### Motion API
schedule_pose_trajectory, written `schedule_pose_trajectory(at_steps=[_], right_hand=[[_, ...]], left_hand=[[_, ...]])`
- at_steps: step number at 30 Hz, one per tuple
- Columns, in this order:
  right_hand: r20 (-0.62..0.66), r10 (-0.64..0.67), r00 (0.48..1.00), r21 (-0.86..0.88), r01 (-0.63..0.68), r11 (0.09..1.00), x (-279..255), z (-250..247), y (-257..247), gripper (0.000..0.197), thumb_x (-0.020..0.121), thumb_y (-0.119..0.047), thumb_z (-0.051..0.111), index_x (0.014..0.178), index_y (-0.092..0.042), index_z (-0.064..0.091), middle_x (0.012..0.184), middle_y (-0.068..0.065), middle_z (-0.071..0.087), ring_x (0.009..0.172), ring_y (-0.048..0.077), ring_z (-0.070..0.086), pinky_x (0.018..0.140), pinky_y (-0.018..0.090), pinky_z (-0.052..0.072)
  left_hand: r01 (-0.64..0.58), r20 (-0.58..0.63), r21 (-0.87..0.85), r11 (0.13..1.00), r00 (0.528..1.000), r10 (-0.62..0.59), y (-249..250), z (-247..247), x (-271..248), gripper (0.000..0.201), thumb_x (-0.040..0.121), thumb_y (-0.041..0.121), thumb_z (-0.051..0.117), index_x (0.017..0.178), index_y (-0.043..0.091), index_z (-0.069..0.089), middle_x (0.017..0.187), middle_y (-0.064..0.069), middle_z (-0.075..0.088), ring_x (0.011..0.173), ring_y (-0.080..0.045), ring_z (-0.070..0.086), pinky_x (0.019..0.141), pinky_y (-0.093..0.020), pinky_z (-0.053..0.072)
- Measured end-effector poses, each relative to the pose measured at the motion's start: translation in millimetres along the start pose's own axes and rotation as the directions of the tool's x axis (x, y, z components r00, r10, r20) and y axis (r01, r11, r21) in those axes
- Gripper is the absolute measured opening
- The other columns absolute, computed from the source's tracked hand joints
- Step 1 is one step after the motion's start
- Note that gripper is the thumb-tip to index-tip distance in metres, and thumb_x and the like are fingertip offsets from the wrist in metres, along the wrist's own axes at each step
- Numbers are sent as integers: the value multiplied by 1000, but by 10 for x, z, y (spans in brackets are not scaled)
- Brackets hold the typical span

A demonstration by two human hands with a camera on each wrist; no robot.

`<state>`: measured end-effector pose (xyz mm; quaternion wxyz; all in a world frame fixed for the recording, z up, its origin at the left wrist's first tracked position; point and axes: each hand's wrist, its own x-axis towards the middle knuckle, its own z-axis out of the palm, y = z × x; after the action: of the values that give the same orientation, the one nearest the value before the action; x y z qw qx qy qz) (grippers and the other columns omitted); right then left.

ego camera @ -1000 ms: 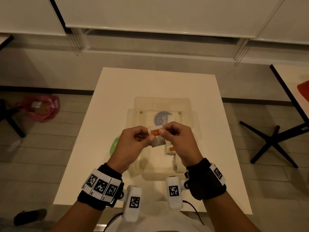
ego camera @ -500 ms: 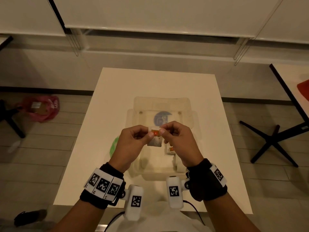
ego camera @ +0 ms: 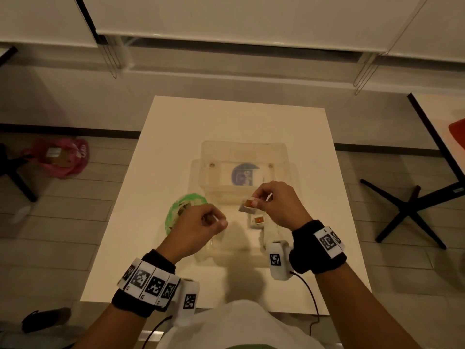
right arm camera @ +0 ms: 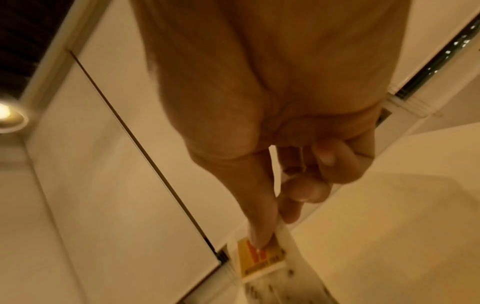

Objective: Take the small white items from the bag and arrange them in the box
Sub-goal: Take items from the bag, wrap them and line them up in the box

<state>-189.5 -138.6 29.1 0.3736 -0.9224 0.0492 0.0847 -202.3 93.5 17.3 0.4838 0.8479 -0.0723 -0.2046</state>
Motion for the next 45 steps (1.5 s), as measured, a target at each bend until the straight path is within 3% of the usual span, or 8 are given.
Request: schedule_pose_trajectory(at_steps=[3,6,14,20,25,30,40,45], right_hand=[[85,69,994,-61,-64,996,129,88,242,4,84,-16,77,84,-13,74,76,-7,64,70,7,57,54,9,38],[177,158,972,-156,-131,979,225,223,431,7,83,-14,77,89,-9,75,83,1,66,79,13,57,60,17,38],[324,342,882,-246,-271,931,338,580,773,15,78,-12,82,92,-9,78,102,6,73,91,14,59,76,22,42],[313,364,877,-354,-249,902,412,671,889,19,78,-14,81,97,-11,79,111,3,73,106,20,66,92,27,51],[220,318,922,-465,-188,865,481,709,892,16,81,-20,75,93,-10,77,98,7,74,95,24,68,85,34,57],[176,260,949,-575,-115,810,532,733,876,12,84,-17,70,94,-13,73,100,8,71,91,27,67,77,30,54],[186,201,962,-647,-34,761,498,736,845,13,86,-9,64,98,-10,70,104,12,67,94,30,66,78,34,54],[138,155,978,-557,-53,829,444,635,618,12,81,-15,71,92,-10,69,98,9,68,92,28,66,74,31,49]], left_hand=[[67,286,169,983,951,-114,-292,-88,-111,11,92,34,69,86,25,70,68,5,68,61,-3,60,70,-34,54],[82,407,359,930,883,-235,-534,-122,-260,22,94,42,64,86,22,68,65,9,66,55,2,55,64,-23,48],[259,527,513,818,658,-538,-1183,-169,-624,35,97,39,54,69,21,67,60,8,63,49,-5,50,60,-17,43],[350,448,625,698,572,-687,-1627,-67,-916,31,87,36,56,61,21,65,67,5,67,53,-4,56,63,-17,47],[347,363,690,635,594,-718,-1961,69,-1115,38,96,35,49,63,22,61,86,-1,71,83,-11,64,77,-20,45],[417,253,644,641,675,-693,-2189,160,-1251,40,102,33,46,122,6,68,135,-10,62,126,-21,55,101,-24,39],[540,149,478,693,728,-670,-2571,163,-1300,40,95,36,60,120,6,69,134,-9,62,124,-16,57,100,-20,42],[585,204,472,659,655,-728,-2640,134,-1273,23,88,34,67,93,13,76,109,-7,74,96,-10,67,85,-15,49]])
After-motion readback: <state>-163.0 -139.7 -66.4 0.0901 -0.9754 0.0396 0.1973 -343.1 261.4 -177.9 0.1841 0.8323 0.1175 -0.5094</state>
